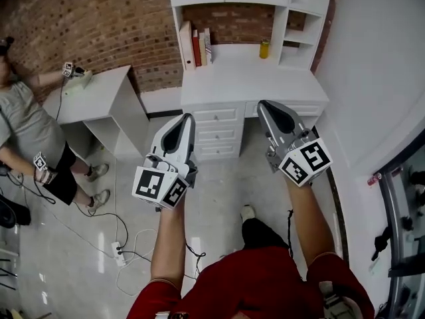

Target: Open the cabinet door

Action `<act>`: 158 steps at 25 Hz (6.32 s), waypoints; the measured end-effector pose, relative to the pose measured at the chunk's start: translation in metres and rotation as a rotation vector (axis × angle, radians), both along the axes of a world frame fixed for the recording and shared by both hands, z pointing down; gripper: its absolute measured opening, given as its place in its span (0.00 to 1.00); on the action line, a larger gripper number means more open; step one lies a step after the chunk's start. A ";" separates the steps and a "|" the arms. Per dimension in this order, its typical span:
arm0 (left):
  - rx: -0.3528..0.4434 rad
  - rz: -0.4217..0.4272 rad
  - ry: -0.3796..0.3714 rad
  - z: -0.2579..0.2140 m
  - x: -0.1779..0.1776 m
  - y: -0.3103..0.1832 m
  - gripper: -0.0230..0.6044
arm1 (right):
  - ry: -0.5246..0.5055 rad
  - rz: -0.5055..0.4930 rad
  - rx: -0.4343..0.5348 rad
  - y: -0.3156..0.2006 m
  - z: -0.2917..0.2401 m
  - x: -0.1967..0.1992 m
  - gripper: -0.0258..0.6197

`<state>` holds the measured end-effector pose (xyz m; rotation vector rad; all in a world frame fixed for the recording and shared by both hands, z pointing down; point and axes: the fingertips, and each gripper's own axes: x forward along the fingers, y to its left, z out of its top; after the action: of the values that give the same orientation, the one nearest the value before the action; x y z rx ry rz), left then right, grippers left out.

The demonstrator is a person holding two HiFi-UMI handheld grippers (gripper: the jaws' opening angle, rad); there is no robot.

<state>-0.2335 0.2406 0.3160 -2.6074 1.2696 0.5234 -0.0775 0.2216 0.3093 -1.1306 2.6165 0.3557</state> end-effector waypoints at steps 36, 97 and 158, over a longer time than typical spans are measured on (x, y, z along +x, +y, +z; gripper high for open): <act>0.005 -0.027 -0.079 -0.053 0.074 -0.535 0.04 | -0.022 -0.076 0.051 -0.523 -0.041 0.063 0.06; 0.313 -0.481 -0.394 -0.394 0.139 -0.858 0.17 | 0.085 -0.053 0.185 -0.737 -0.185 0.137 0.06; 0.349 -0.118 -0.129 -0.397 -0.064 -0.600 0.19 | 0.040 -0.219 0.221 -0.629 -0.198 -0.001 0.06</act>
<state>-0.2974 -0.3595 -0.0814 -2.2274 1.1638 0.4962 -0.0786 -0.4078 0.1112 -0.7658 2.6219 0.6064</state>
